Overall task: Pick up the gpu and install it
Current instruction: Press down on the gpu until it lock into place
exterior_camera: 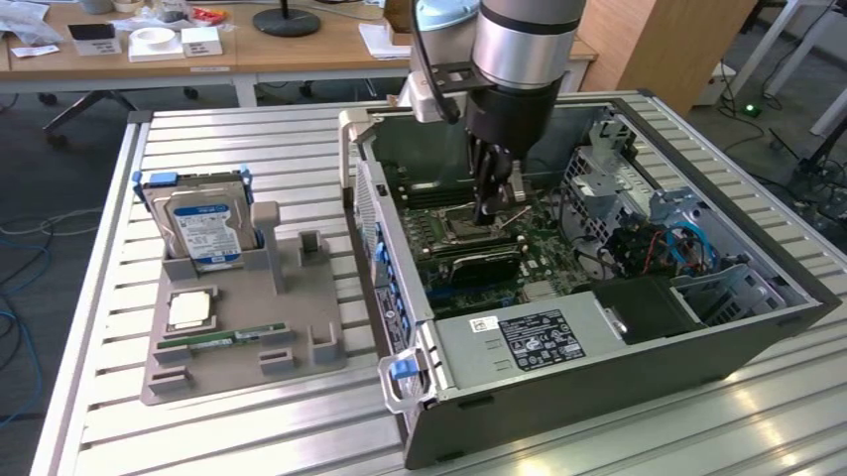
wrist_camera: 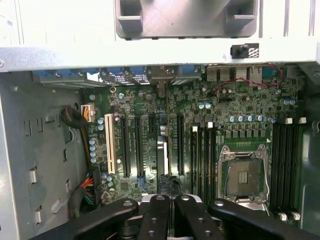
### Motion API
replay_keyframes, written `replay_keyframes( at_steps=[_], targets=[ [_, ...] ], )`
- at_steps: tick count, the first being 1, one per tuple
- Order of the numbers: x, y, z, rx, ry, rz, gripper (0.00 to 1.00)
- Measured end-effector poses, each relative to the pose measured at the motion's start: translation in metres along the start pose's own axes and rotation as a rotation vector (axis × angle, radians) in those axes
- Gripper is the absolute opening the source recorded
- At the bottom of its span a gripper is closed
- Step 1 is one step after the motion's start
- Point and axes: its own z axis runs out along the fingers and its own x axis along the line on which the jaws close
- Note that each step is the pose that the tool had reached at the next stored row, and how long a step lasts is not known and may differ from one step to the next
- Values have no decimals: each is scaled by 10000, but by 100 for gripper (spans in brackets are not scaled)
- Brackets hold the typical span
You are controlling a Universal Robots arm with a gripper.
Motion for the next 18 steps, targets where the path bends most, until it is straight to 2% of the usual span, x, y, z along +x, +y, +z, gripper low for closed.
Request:
replay_keyframes(
  at_steps=[2, 4, 6, 8, 10, 18],
  targets=[
    [-3, -5, 0, -105, 6, 18, 11],
    [-4, -12, 1, -145, -12, 36, 11],
    [-5, -17, 3, -151, -92, 44, 11],
    [-6, -19, 10, -159, -215, 53, 11],
    [-10, -20, 19, -164, -313, 68, 11],
    [-31, -16, 95, -181, -574, 163, 11]
  ],
)
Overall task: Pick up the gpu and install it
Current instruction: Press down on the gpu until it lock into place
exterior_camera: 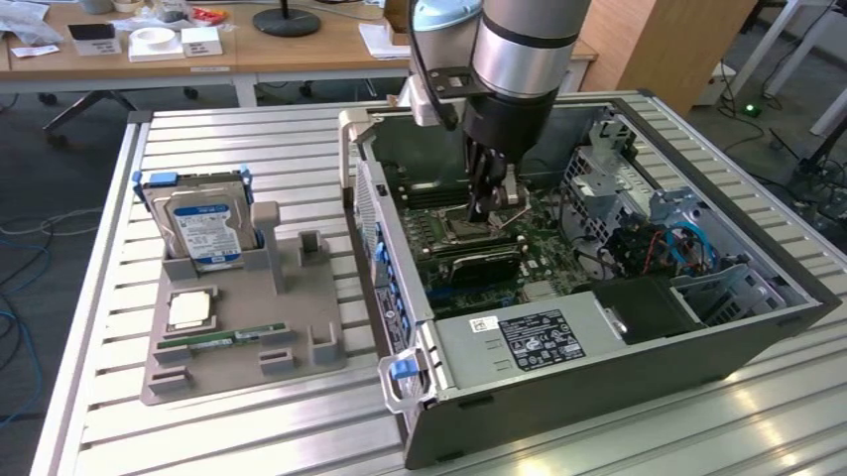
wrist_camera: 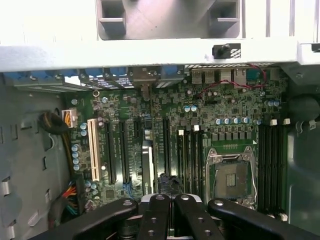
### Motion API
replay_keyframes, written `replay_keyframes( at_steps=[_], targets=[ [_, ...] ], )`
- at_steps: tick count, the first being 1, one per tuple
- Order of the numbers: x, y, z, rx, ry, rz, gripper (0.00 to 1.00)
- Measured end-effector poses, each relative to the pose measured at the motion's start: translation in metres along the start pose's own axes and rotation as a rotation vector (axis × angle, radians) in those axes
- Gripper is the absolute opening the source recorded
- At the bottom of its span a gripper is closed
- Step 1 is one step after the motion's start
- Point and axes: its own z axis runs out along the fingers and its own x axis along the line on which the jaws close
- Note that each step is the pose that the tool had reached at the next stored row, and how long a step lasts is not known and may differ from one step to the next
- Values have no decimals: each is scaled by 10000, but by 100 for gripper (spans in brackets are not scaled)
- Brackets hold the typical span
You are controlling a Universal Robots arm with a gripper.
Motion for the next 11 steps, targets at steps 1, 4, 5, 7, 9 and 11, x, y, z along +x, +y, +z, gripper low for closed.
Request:
replay_keyframes(
  at_steps=[1, 4, 5, 7, 9, 11],
  targets=[
    [1, 0, 16, 1, -12, 23, 11],
    [5, 2, 67, 4, -19, 106, 11],
    [6, 2, 83, 6, -19, 133, 11],
    [7, 2, 103, 9, -19, 165, 11],
    [8, 3, 116, 9, -18, 181, 11],
    [14, 4, 123, 8, -15, 185, 11]
  ],
)
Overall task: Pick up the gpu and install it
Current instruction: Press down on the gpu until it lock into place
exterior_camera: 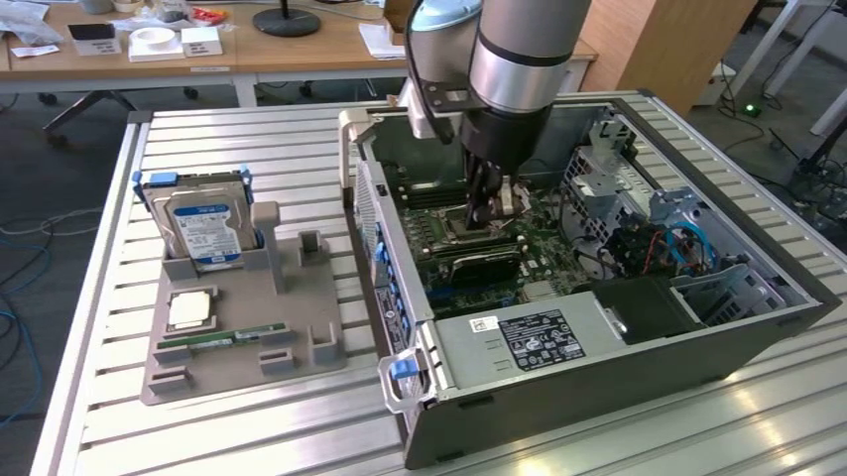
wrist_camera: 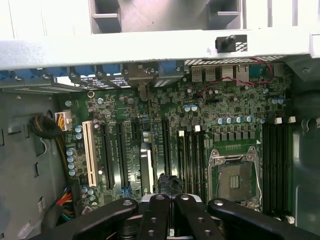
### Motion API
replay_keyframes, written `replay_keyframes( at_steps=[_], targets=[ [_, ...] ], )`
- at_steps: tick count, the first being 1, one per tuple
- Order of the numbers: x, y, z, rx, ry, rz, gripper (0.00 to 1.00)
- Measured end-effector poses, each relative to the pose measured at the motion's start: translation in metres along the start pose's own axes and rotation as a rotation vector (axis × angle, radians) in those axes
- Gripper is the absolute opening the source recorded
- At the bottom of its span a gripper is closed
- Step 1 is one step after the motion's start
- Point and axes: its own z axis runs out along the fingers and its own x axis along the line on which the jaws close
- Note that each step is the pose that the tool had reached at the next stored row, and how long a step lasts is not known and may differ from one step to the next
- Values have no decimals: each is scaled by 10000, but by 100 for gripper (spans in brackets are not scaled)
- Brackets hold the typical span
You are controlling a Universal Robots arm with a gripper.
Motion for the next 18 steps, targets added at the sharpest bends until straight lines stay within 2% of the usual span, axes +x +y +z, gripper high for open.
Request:
replay_keyframes(
  at_steps=[6, 18],
  targets=[
    [44, -3, 25, 0, -18, 1, 11],
    [55, 0, 182, -3, -44, 0, 11]
  ],
)
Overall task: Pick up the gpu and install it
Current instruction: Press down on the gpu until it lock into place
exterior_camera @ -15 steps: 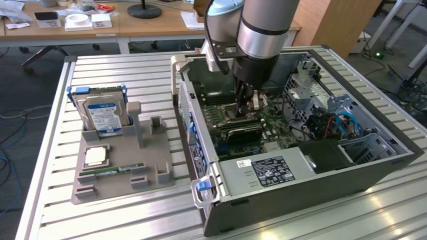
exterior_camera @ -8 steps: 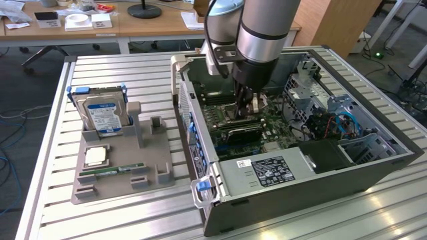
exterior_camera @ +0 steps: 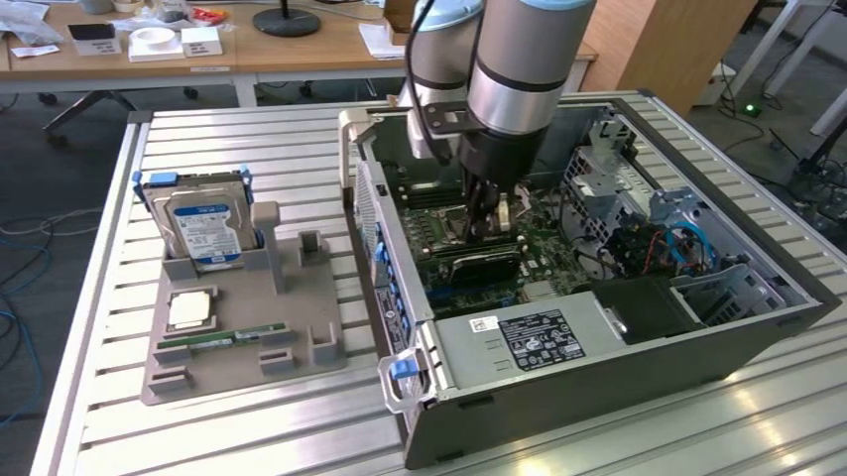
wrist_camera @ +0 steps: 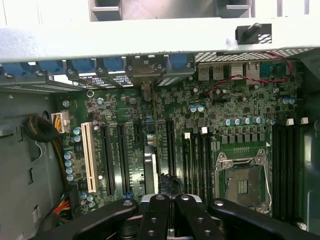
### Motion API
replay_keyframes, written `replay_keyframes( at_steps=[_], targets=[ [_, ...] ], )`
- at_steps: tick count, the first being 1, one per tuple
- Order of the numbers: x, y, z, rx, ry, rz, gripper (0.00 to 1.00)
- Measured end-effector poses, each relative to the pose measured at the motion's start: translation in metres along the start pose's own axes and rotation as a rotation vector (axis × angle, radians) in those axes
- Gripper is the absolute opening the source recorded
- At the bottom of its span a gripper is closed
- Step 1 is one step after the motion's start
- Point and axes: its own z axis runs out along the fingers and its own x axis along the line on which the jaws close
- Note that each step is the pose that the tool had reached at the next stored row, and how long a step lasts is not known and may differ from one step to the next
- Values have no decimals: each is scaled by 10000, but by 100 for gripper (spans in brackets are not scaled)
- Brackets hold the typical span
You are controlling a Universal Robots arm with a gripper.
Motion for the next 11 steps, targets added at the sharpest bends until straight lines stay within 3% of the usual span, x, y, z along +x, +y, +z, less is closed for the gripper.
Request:
replay_keyframes(
  at_steps=[11],
  targets=[
    [4, 1, 55, 2, -5, 0, 11]
  ],
)
